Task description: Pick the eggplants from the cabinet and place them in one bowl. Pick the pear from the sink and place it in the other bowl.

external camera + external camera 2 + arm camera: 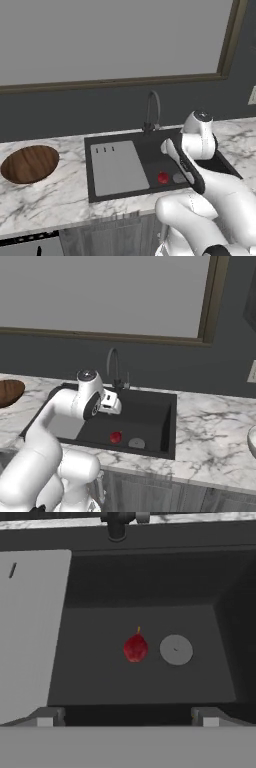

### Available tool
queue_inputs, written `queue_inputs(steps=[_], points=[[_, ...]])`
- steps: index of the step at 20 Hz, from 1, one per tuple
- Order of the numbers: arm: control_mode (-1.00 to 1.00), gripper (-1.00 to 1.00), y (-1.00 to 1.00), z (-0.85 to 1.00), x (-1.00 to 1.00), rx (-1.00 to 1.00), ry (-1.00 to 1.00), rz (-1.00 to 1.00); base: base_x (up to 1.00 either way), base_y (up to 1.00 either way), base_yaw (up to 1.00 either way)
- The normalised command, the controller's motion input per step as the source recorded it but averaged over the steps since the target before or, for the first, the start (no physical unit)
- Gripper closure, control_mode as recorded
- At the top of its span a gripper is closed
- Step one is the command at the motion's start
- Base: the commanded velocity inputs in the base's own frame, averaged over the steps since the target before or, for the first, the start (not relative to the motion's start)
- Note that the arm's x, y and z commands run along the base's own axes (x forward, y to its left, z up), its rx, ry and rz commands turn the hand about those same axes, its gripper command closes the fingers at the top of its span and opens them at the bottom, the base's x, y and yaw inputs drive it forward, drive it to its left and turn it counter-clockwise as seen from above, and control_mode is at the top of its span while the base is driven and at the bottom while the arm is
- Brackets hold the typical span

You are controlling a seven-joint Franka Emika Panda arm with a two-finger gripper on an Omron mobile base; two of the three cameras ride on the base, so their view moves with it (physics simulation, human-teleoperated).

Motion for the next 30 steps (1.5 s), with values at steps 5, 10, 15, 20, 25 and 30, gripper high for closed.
queue_inputs(steps=[5,10,15,20,25,30], points=[[-1.00,-1.00,-0.26,-0.58,0.65,0.00,0.05,0.00,0.00,0.00,0.00],[-1.00,-1.00,-0.05,-0.46,0.64,0.00,0.11,0.00,0.00,0.00,0.00],[-1.00,-1.00,0.00,-0.13,0.49,0.00,0.33,0.00,0.00,0.00,0.00],[-1.00,-1.00,0.00,-0.20,0.02,0.01,0.29,0.00,0.00,0.00,0.00],[-1.00,-1.00,0.00,-0.61,0.00,0.05,0.06,0.00,0.00,0.00,0.00],[-1.00,-1.00,0.00,-0.71,0.08,0.08,0.00,0.02,0.00,0.00,0.00]])
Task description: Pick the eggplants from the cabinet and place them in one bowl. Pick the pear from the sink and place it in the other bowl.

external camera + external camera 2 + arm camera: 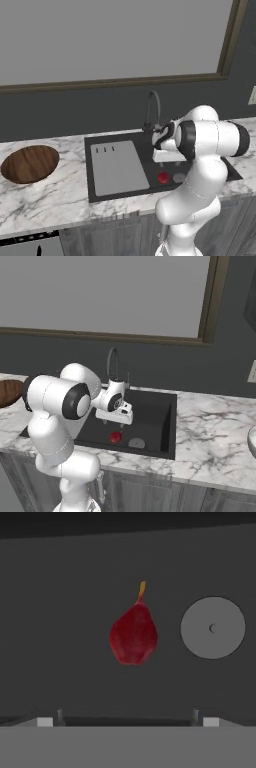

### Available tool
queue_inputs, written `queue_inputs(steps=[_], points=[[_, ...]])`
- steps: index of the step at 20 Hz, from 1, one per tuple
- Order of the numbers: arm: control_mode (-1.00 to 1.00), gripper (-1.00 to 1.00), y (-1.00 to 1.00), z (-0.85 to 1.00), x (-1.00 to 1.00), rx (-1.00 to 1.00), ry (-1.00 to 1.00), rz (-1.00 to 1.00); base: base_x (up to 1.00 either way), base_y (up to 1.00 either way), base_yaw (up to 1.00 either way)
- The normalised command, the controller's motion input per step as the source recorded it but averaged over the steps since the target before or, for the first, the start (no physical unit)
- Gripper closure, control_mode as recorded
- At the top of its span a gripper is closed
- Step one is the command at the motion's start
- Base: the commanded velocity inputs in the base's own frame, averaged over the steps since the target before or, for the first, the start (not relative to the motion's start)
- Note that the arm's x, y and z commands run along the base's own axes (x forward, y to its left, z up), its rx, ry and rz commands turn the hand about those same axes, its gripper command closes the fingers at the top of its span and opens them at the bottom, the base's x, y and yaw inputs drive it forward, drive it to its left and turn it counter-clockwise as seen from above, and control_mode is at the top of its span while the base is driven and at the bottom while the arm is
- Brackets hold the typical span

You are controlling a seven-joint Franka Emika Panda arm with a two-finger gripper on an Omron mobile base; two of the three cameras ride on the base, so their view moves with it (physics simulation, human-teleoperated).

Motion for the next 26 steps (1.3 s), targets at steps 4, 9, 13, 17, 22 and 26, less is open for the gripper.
queue_inputs(steps=[4,9,13,17,22,26], points=[[-1.00,-1.00,0.00,-0.70,0.19,0.06,0.00,0.03,0.00,0.00,0.00],[-1.00,-1.00,0.00,-0.35,0.19,0.00,-0.01,0.00,0.00,0.00,0.00],[-1.00,-1.00,0.00,-0.19,0.36,0.00,-0.12,0.00,0.00,0.00,0.00],[-1.00,-1.00,0.00,-0.07,0.15,0.00,-0.08,0.00,0.00,0.00,0.00],[-1.00,-1.00,0.00,-0.20,0.00,0.00,0.00,0.00,0.00,0.00,0.00],[-1.00,-1.00,0.00,-0.11,0.00,0.00,0.00,0.00,0.00,0.00,0.00]])
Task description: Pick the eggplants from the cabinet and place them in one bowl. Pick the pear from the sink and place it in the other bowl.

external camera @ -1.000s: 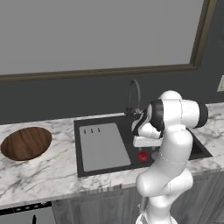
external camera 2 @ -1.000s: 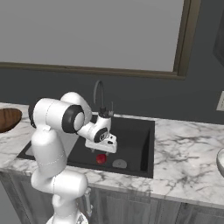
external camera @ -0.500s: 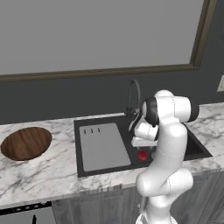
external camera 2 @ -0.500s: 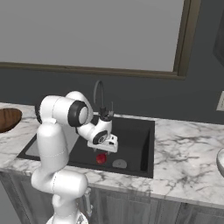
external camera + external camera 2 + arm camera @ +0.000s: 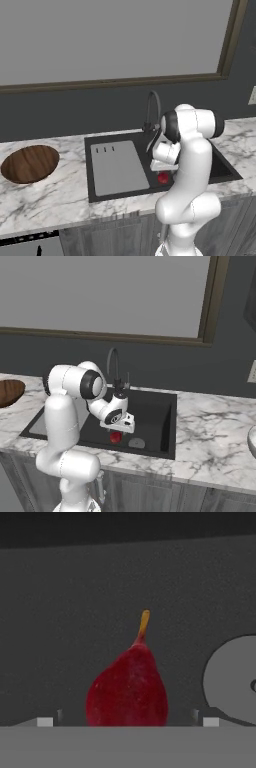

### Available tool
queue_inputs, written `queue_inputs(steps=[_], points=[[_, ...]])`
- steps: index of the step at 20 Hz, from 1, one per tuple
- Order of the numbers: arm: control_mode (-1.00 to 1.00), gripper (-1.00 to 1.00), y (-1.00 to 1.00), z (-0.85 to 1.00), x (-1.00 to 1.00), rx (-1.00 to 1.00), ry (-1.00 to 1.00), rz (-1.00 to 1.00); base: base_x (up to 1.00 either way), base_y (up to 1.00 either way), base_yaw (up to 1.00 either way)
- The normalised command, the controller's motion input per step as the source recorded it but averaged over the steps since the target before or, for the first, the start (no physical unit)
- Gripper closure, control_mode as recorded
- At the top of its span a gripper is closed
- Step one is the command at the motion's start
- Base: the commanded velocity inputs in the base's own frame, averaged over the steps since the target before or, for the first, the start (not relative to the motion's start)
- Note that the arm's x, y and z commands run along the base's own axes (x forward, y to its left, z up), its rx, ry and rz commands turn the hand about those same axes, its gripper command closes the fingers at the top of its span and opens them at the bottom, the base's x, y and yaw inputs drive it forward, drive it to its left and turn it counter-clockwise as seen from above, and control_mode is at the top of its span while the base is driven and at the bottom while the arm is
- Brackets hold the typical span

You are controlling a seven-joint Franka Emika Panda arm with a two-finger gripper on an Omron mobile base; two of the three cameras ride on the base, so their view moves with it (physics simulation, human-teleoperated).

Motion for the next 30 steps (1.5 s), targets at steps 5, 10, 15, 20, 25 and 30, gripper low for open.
queue_inputs(steps=[5,10,15,20,25,30], points=[[-1.00,-1.00,0.00,-0.07,-0.01,0.00,0.00,0.00,0.00,0.00,0.00],[-1.00,-1.00,0.00,0.00,-0.01,0.00,0.00,0.00,0.00,0.00,0.00],[-1.00,-1.00,0.00,-0.09,0.00,0.00,0.00,0.00,0.00,0.00,0.00],[-1.00,-1.00,0.00,-0.24,-0.05,0.00,0.02,0.00,0.00,0.00,0.00],[-1.00,-1.00,0.00,-0.27,0.00,0.00,0.00,0.00,0.00,0.00,0.00],[-1.00,-1.00,0.00,0.00,0.00,0.00,0.00,0.00,0.00,0.00,0.00]])
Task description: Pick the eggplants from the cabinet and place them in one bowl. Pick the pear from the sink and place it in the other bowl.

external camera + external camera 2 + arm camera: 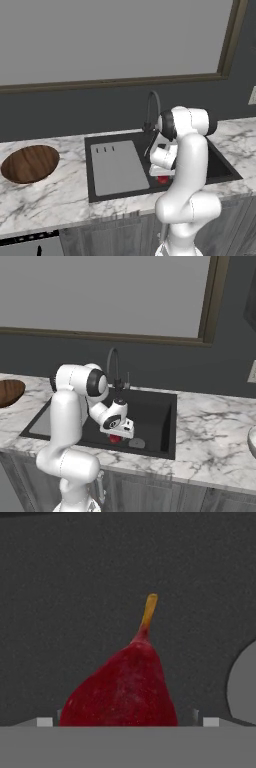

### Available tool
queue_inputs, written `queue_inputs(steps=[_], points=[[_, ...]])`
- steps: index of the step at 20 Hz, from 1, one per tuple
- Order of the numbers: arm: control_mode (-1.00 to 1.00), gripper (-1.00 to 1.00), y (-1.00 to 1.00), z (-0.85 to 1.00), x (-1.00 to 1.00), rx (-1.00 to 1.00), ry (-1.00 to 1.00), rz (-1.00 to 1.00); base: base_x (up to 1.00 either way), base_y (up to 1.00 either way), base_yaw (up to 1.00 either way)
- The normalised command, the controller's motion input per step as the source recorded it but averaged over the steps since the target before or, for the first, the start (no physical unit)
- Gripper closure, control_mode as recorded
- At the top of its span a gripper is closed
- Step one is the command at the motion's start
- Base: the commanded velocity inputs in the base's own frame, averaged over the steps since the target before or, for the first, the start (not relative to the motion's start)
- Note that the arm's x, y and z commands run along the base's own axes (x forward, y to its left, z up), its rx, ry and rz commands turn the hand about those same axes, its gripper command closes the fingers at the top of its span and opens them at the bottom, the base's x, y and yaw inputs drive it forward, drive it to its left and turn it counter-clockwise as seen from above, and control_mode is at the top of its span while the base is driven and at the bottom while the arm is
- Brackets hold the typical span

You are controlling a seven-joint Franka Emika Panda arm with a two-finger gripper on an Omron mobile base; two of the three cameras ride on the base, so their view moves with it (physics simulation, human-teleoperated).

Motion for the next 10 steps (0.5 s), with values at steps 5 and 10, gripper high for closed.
queue_inputs(steps=[5,10], points=[[-1.00,1.00,0.00,0.00,0.00,0.00,0.00,0.00,0.00,0.00,0.00],[-1.00,1.00,-0.03,0.00,-0.10,0.01,0.00,0.00,0.00,0.00,0.00]])
